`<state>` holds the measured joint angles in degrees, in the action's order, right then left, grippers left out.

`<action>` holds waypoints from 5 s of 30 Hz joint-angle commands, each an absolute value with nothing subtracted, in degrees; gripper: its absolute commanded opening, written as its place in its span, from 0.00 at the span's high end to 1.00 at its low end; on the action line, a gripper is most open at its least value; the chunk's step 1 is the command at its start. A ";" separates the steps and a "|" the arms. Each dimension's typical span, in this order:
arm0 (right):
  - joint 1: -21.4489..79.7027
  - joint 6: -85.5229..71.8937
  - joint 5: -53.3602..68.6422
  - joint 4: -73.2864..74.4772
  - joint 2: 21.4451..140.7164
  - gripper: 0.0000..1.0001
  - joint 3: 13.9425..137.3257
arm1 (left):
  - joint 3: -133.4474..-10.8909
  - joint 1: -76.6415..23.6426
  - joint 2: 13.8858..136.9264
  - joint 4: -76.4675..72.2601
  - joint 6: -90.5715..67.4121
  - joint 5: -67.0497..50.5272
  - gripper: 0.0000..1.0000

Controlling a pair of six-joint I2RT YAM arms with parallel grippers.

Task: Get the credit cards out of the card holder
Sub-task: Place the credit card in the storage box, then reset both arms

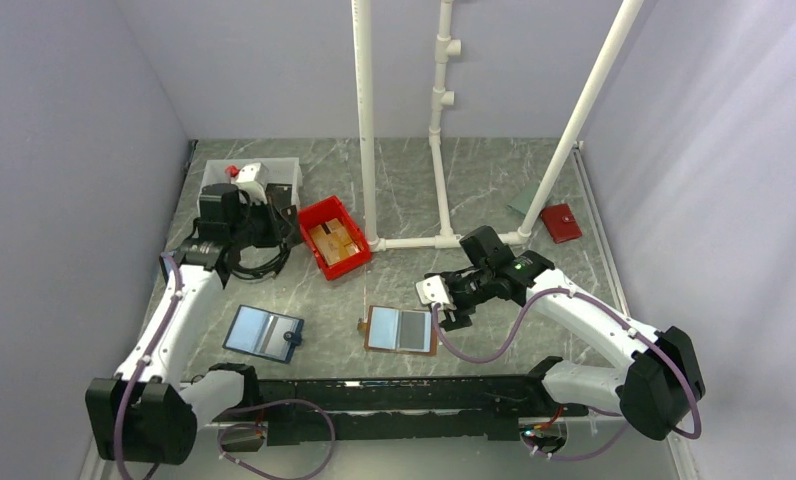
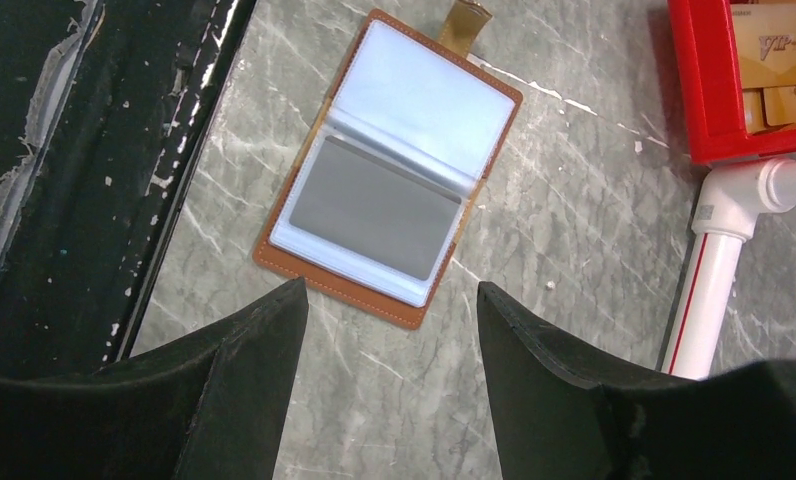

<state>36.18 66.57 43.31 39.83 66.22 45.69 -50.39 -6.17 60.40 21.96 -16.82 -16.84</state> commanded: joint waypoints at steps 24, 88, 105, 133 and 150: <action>36.12 67.30 39.07 38.56 68.21 0.34 47.28 | -67.67 13.01 85.42 15.88 -20.87 -40.49 1.00; 33.73 67.12 37.38 39.11 67.71 0.34 47.49 | -101.33 8.88 105.02 32.52 -6.12 -14.54 0.60; 13.32 59.09 45.22 40.58 53.61 0.31 48.07 | -50.65 10.56 53.49 20.94 -16.00 -31.91 0.01; -31.19 7.32 65.90 26.37 51.52 0.00 57.25 | -43.24 2.62 38.55 23.35 -13.36 -20.75 0.01; -31.60 -11.21 58.97 21.33 53.25 0.00 66.08 | -43.07 2.59 39.63 23.52 -13.62 -20.92 0.01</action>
